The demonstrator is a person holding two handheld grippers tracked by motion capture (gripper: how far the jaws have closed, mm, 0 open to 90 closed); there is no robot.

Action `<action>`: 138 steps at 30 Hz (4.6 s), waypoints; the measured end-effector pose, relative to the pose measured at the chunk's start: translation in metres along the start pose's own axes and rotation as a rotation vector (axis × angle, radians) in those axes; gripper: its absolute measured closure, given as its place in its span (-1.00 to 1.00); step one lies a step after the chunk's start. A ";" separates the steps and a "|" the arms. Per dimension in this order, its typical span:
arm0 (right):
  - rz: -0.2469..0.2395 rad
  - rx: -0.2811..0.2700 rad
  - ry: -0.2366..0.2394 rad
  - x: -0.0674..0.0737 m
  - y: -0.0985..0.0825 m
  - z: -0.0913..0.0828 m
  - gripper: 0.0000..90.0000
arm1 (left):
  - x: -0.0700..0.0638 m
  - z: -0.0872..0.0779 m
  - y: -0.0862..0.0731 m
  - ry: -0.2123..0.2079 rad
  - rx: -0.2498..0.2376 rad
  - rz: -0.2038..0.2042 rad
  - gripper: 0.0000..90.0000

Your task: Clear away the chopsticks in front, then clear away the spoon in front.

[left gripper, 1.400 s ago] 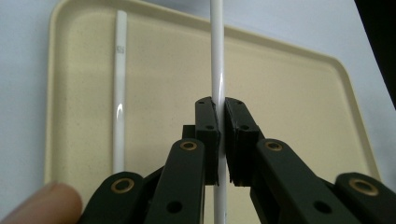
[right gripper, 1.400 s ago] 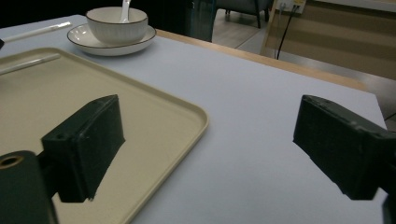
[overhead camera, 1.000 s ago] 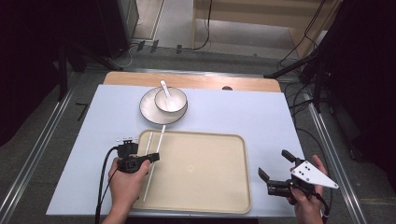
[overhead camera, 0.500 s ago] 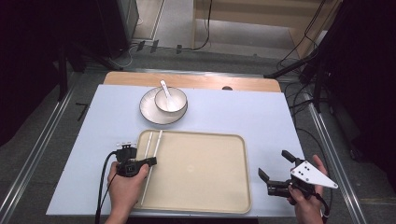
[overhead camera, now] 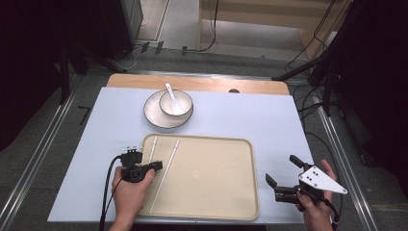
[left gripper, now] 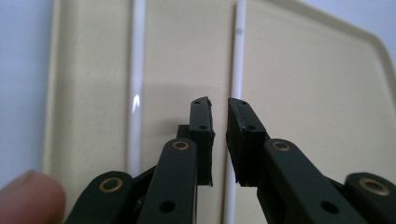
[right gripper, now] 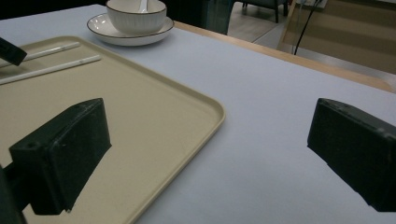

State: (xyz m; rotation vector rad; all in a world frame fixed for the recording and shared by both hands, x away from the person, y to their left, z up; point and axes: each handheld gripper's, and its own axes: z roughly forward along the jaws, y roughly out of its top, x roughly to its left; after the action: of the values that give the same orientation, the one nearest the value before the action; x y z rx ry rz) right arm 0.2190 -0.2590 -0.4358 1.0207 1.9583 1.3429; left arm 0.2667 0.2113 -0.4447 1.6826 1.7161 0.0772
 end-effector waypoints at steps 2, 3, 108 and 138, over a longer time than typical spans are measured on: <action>0.000 0.002 0.001 0.000 0.000 0.000 -1.00 | -0.006 0.002 0.002 -0.001 -0.006 0.028 0.78; 0.001 0.002 0.000 0.000 0.000 0.000 -1.00 | -0.008 0.004 0.003 -0.003 -0.005 0.046 0.78; 0.000 0.021 -0.003 0.000 -0.001 0.006 -1.00 | 0.016 -0.002 0.142 -0.118 -0.168 0.286 -1.00; 0.001 0.038 0.003 -0.002 -0.004 0.010 -1.00 | 0.028 0.067 0.214 -0.064 -0.141 0.191 -0.54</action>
State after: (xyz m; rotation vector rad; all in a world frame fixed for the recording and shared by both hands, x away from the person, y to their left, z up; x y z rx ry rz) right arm 0.2262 -0.2562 -0.4430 1.0379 1.9923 1.3130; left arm 0.4860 0.2388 -0.3981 1.7203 1.4650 0.2251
